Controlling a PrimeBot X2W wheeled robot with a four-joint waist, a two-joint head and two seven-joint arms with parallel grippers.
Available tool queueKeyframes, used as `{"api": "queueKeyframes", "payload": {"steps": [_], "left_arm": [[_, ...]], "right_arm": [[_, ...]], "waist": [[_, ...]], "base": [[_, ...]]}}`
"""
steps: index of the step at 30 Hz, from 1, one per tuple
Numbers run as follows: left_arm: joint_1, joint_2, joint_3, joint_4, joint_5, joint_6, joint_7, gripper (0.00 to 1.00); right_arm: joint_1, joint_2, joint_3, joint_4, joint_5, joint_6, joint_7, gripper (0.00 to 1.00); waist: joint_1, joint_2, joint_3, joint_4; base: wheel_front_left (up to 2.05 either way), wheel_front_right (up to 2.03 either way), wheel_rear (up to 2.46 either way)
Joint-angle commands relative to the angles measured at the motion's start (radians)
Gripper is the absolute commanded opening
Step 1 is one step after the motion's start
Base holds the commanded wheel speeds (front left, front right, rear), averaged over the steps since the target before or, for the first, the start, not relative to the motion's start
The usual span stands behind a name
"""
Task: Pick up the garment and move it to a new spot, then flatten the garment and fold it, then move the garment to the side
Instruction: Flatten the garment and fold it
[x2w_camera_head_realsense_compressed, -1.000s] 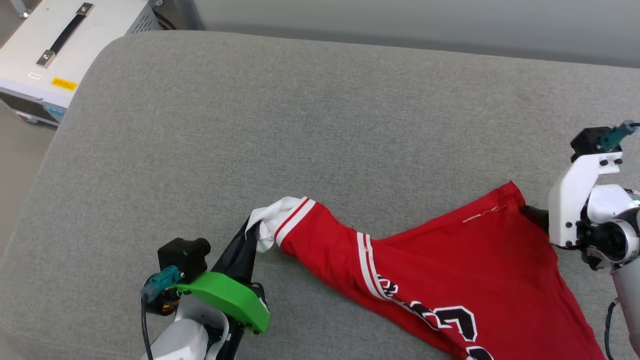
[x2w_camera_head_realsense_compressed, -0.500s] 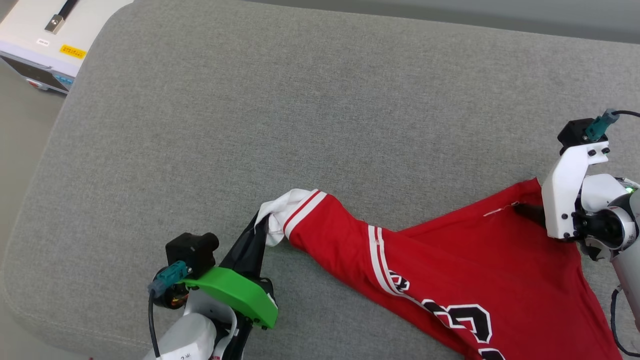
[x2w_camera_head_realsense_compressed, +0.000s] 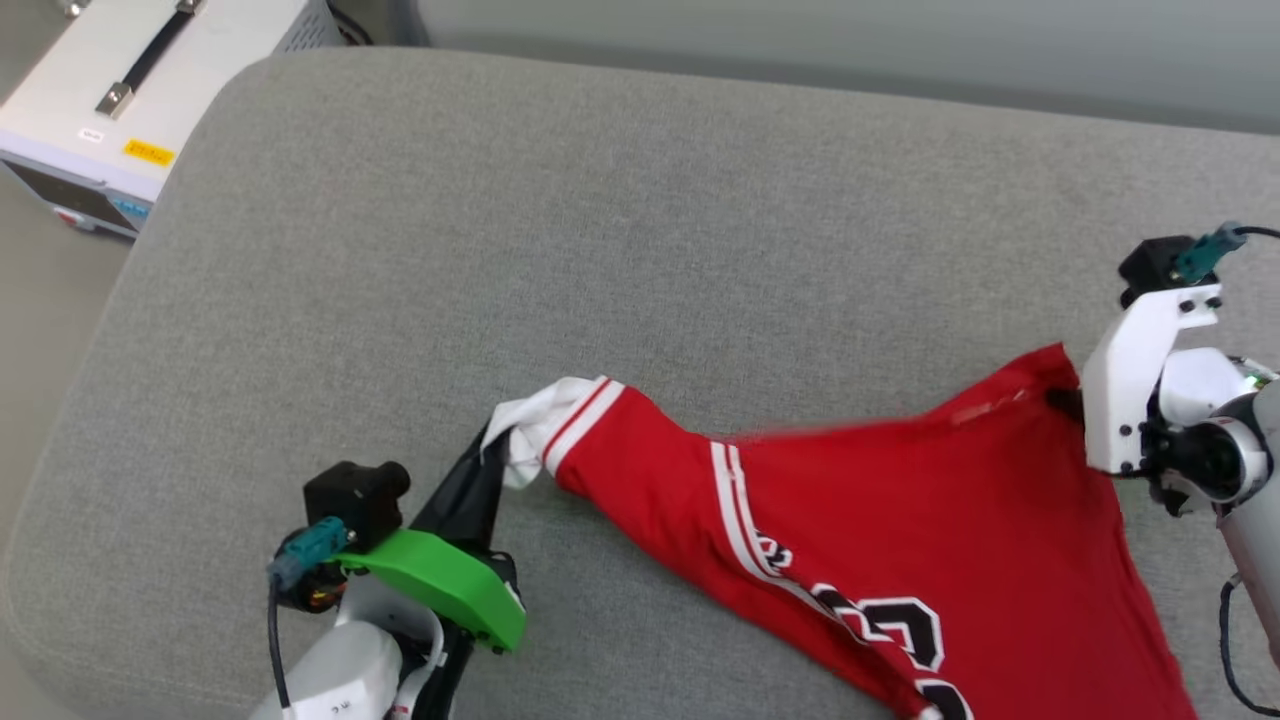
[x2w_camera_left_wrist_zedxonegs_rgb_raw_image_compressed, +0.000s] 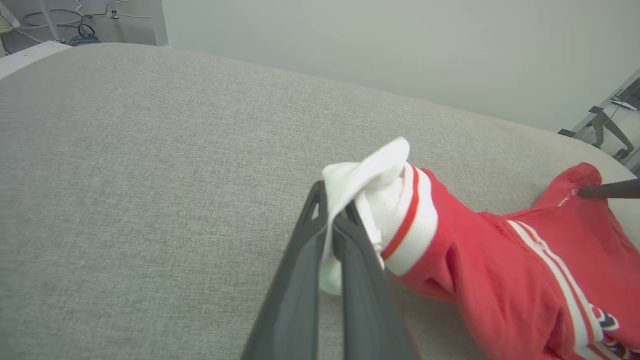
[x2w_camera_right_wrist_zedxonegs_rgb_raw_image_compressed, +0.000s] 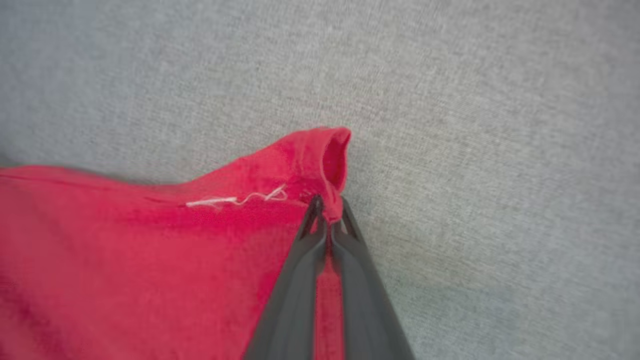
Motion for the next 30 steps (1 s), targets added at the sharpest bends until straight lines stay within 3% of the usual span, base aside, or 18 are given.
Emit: {"api": "queueKeyframes", "payload": {"steps": [1, 7, 13, 22, 30], "left_arm": [[-0.03, 0.018, 0.014, -0.004, 0.016, 0.009, 0.003, 0.0], [-0.116, 0.085, 0.042, 0.002, 0.039, 0.003, 0.03, 0.0], [-0.294, 0.132, 0.074, 0.038, 0.055, -0.037, 0.06, 0.0], [-0.682, 0.143, 0.118, 0.25, 0.061, -0.113, 0.1, 0.0], [-1.039, 0.149, 0.137, 0.45, 0.113, -0.133, 0.081, 0.0]], "right_arm": [[-0.01, -0.01, -0.017, -0.009, 0.006, 0.0, -0.028, 0.0], [-0.034, -0.016, -0.084, -0.024, -0.015, 0.0, -0.142, 0.0], [-0.105, -0.001, -0.137, -0.016, -0.058, 0.0, -0.234, 0.0], [-0.345, 0.05, -0.222, 0.009, -0.2, 0.0, -0.358, 0.0], [-0.621, 0.078, -0.311, 0.058, -0.324, 0.0, -0.479, 0.0]], "waist": [[0.0, 0.0, -0.048, -0.017], [0.0, 0.0, -0.108, -0.045], [0.0, 0.0, -0.108, -0.081], [0.0, 0.0, 0.006, -0.147], [0.0, 0.0, 0.15, -0.182]], "base": [[0.0, 0.0, 0.0], [0.0, 0.0, 0.0], [0.0, 0.0, 0.0], [0.0, 0.0, 0.0], [0.0, 0.0, 0.0]]}}
